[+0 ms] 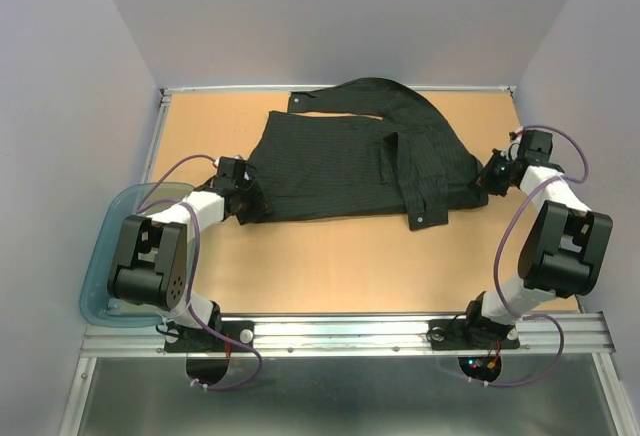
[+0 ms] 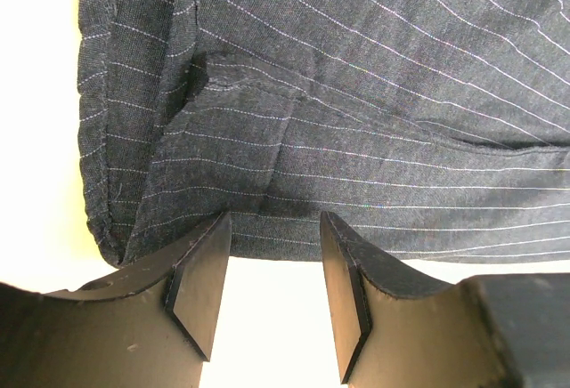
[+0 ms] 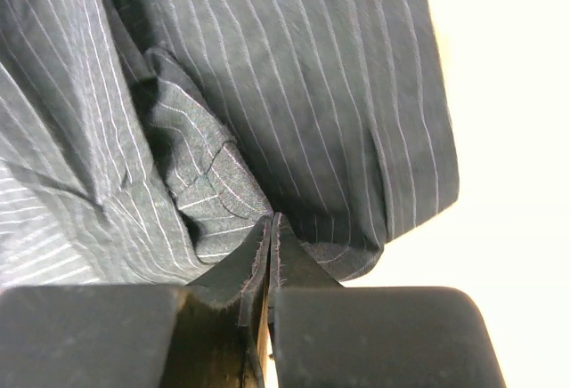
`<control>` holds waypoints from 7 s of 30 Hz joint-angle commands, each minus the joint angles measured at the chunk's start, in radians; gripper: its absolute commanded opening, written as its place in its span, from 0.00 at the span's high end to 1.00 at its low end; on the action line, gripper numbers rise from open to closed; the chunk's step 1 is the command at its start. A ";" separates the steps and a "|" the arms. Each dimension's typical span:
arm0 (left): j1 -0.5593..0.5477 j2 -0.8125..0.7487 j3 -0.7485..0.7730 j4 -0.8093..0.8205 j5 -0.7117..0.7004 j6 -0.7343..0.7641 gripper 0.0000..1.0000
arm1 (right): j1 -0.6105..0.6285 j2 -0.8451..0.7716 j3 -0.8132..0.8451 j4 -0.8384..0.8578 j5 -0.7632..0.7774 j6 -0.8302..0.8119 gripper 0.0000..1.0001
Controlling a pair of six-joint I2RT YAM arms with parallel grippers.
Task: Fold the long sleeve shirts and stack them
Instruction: Fold the shirt
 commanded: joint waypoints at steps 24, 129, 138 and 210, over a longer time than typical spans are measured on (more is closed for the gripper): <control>0.059 0.033 -0.015 -0.090 -0.022 0.049 0.44 | -0.120 -0.240 -0.357 -0.072 0.304 0.276 0.92; -0.104 -0.094 -0.216 0.288 0.035 -0.223 0.40 | 0.705 -0.087 -0.596 1.036 -0.193 0.581 0.42; -0.285 -0.148 -0.080 0.254 -0.036 -0.212 0.39 | 0.722 -0.088 -0.510 0.999 -0.209 0.619 0.41; -0.946 -0.114 0.227 0.237 -0.424 0.455 0.14 | 0.561 -0.316 -0.487 -0.269 0.577 0.757 0.41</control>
